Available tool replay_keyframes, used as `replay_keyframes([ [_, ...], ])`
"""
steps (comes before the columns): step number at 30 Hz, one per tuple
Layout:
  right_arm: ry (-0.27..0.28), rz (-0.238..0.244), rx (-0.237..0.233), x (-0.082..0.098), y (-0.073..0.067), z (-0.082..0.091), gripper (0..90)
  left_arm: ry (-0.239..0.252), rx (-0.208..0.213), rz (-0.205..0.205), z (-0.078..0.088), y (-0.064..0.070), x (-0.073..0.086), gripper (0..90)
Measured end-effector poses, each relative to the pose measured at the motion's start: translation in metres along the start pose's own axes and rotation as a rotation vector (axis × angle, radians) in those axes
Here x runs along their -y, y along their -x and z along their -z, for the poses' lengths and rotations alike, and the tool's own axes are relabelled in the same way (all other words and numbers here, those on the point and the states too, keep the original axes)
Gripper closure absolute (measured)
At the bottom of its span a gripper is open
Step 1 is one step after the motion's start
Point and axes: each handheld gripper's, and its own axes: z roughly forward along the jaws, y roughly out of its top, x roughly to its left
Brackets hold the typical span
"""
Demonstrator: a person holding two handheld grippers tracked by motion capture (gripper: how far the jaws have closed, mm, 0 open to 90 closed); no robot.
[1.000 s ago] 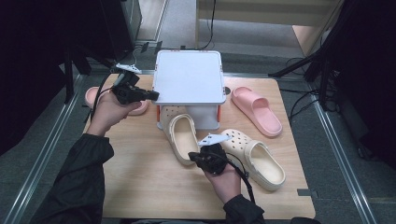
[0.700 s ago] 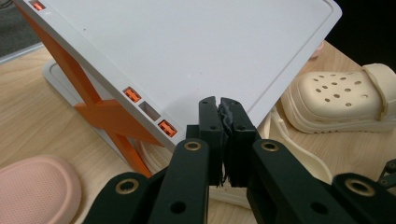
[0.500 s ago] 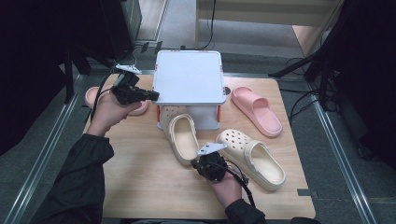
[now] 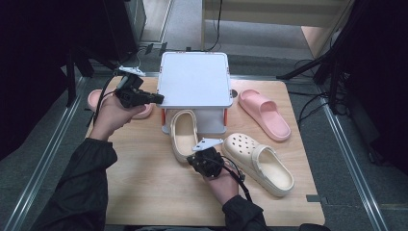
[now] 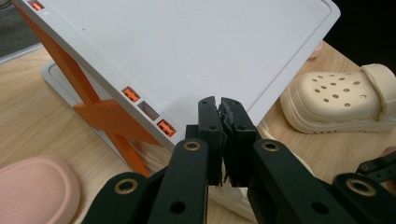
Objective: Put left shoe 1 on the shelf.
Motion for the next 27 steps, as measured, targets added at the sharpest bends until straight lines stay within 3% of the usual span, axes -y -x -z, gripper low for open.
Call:
replay_keyframes([
  [4, -0.003, -0.012, -0.022, -0.015, 0.005, -0.011, 90.0, 0.001, -0.003, -0.002, 0.000, 0.000, 0.000, 87.1],
  [10, -0.011, 0.008, -0.023, -0.030, 0.007, -0.028, 90.0, 0.001, -0.001, 0.002, 0.000, 0.001, 0.000, 87.1],
  [12, -0.016, 0.015, -0.009, -0.034, 0.008, -0.032, 90.0, 0.000, -0.002, 0.003, 0.000, 0.001, 0.000, 87.1],
  [15, -0.014, 0.009, -0.023, -0.039, 0.011, -0.037, 90.0, 0.000, -0.002, 0.004, 0.000, 0.000, 0.000, 87.1],
  [18, -0.012, 0.014, 0.000, -0.047, 0.016, -0.045, 90.0, 0.002, -0.005, 0.009, 0.000, 0.000, 0.000, 87.2],
  [20, -0.003, 0.005, -0.024, -0.049, 0.018, -0.046, 90.0, 0.002, 0.001, 0.014, 0.000, -0.001, 0.000, 87.2],
  [21, -0.006, 0.012, 0.012, -0.054, 0.020, -0.049, 90.0, 0.003, 0.002, 0.015, 0.000, -0.001, 0.000, 87.2],
  [25, -0.005, 0.008, -0.001, -0.059, 0.026, -0.052, 90.0, 0.003, 0.006, 0.019, 0.000, -0.001, 0.001, 87.5],
  [26, -0.008, 0.002, 0.030, -0.064, 0.028, -0.056, 89.8, 0.004, 0.008, 0.021, 0.000, -0.001, 0.001, 87.6],
  [27, -0.008, 0.002, 0.030, -0.064, 0.028, -0.056, 89.8, 0.004, 0.008, 0.021, 0.000, -0.001, 0.001, 87.7],
])
